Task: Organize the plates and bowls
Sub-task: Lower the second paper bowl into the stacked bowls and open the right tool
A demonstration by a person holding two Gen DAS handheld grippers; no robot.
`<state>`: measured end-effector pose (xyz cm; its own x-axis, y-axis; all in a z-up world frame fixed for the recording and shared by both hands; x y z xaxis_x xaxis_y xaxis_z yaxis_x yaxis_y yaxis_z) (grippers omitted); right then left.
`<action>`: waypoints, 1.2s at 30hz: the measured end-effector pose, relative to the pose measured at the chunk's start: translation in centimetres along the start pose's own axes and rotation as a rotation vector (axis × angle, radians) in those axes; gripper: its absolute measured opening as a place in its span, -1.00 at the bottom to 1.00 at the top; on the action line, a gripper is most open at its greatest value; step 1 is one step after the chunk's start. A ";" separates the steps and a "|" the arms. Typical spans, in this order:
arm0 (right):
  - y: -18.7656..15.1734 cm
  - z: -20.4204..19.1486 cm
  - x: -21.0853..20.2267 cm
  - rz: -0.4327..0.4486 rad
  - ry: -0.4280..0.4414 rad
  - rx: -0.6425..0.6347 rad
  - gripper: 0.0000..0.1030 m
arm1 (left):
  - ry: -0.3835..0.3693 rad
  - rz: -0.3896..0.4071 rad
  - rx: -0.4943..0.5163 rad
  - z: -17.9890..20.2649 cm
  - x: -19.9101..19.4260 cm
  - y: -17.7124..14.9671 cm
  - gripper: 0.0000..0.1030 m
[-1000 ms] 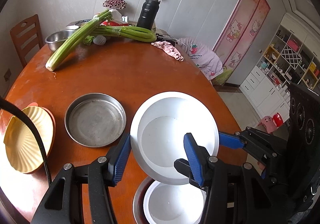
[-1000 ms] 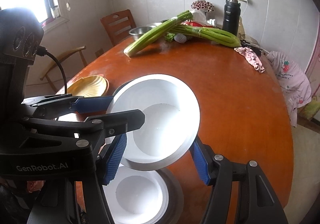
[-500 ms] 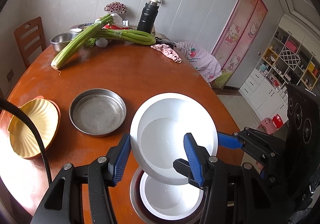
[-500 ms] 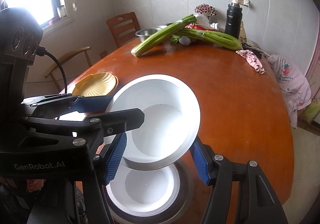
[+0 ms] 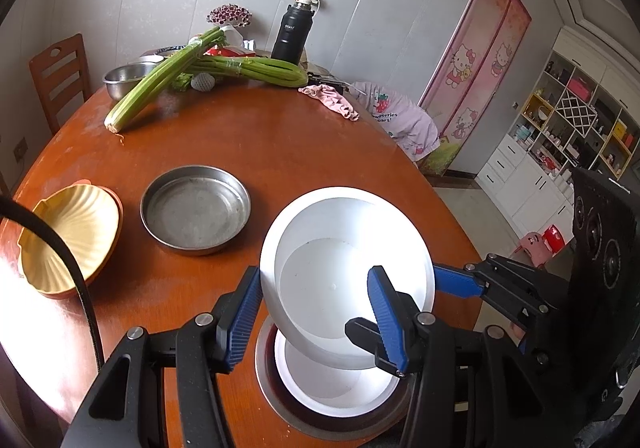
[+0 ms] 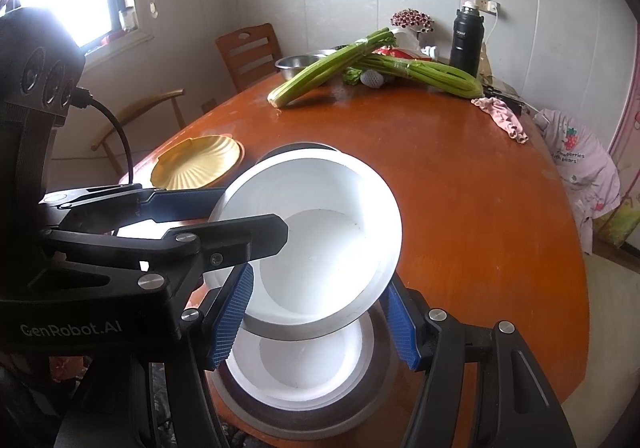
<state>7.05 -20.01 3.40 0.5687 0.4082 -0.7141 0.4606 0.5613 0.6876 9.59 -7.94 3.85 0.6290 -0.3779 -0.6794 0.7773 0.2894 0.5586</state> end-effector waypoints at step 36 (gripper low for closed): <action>-4.3 -1.9 0.4 -0.028 0.002 0.036 0.28 | 0.021 -0.057 0.047 -1.1 1.7 -4.2 0.04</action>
<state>3.96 -20.92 -0.10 0.5536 0.3943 -0.7336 0.5010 0.5460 0.6715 7.42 -8.80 -0.16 0.5844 -0.3739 -0.7202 0.8105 0.2266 0.5401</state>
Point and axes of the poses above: each gripper's, at about its wrist camera, not at the fingertips, and x roughly the way its jaws point, z to its right, y to its top, the point moved 4 cm from there along x, roughly the way its jaws point, and after that the axes turned 15 degrees about -x, right-handed, at the moved point
